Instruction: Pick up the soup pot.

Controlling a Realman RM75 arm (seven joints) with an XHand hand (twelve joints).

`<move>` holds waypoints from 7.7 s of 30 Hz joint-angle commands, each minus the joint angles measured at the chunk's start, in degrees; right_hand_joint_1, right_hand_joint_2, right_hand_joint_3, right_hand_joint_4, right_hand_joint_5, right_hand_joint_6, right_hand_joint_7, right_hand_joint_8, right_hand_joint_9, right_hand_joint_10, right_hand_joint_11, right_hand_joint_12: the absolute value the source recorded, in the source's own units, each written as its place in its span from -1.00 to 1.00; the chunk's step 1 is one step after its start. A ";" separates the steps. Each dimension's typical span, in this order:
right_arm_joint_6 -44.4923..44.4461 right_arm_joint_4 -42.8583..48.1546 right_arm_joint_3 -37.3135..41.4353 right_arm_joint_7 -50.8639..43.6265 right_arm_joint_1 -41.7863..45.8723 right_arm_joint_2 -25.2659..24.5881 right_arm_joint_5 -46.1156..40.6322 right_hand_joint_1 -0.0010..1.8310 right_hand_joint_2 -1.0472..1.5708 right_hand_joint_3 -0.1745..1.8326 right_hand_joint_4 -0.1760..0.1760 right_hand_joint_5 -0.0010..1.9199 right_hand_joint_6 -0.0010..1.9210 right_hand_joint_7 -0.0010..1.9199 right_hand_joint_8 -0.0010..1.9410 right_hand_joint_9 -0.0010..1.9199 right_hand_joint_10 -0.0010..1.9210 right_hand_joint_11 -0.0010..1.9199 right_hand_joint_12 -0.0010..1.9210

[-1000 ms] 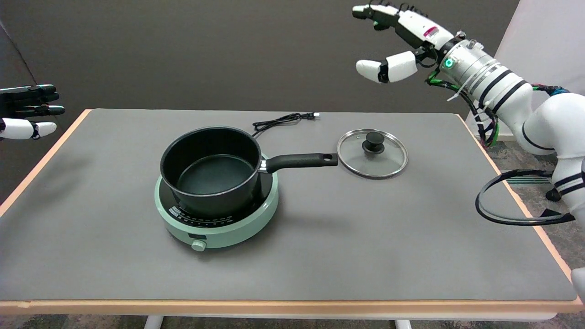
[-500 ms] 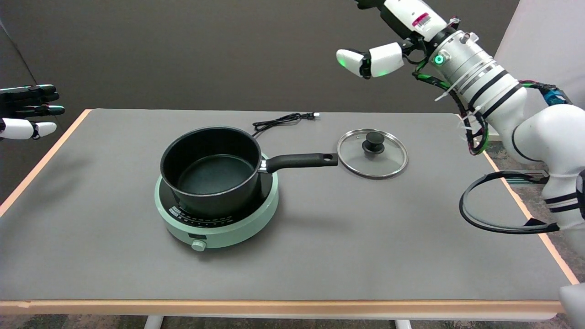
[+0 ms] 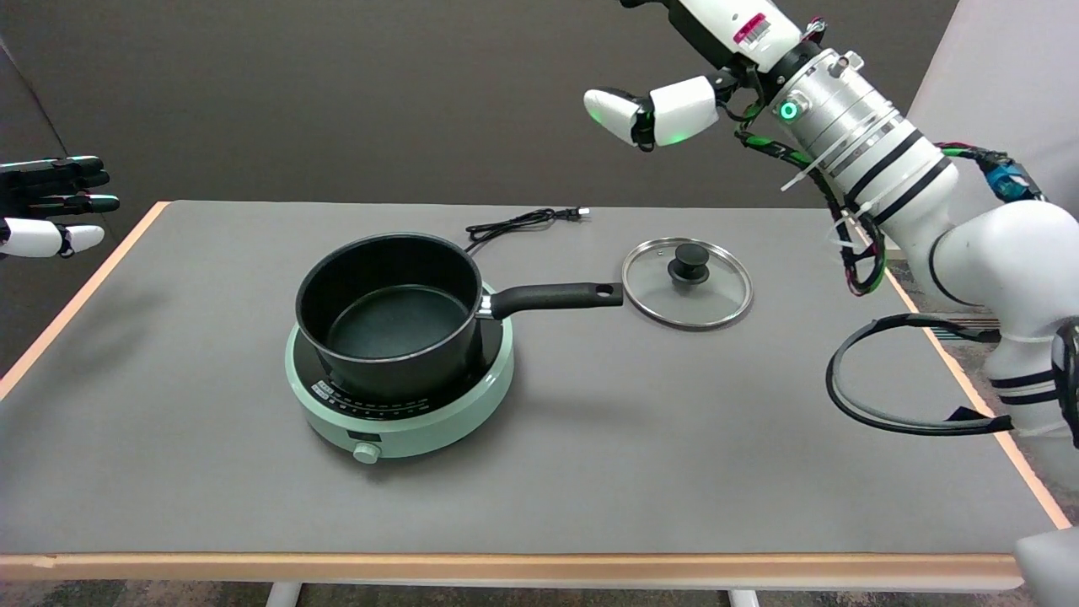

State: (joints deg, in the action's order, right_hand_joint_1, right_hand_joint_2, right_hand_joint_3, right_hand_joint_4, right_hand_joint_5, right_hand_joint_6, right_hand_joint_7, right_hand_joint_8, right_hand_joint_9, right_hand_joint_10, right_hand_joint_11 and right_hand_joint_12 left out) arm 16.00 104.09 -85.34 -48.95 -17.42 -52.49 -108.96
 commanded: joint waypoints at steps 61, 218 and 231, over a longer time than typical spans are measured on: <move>-67.30 2.49 -47.65 -55.78 11.28 -35.35 51.59 -0.15 0.20 0.09 0.77 -0.49 -0.77 -0.41 -0.80 -0.41 -0.68 -0.62 -0.25; -86.66 -14.60 -46.60 -67.17 0.44 -48.64 7.32 0.24 -0.60 -0.23 1.00 -0.99 -0.99 -0.99 -0.99 -0.99 -0.99 -0.99 -0.99; -87.03 -14.60 -46.19 -67.17 0.41 -48.61 4.33 0.24 -0.66 0.02 1.00 -0.97 -0.97 -0.97 -0.97 -0.97 -0.97 -0.97 -0.97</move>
State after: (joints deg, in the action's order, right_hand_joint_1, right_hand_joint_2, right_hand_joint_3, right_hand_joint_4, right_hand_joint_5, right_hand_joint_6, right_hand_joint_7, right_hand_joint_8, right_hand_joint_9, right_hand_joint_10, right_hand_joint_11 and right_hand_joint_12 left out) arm -67.89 89.86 -130.80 -114.04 -16.56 -99.86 -102.51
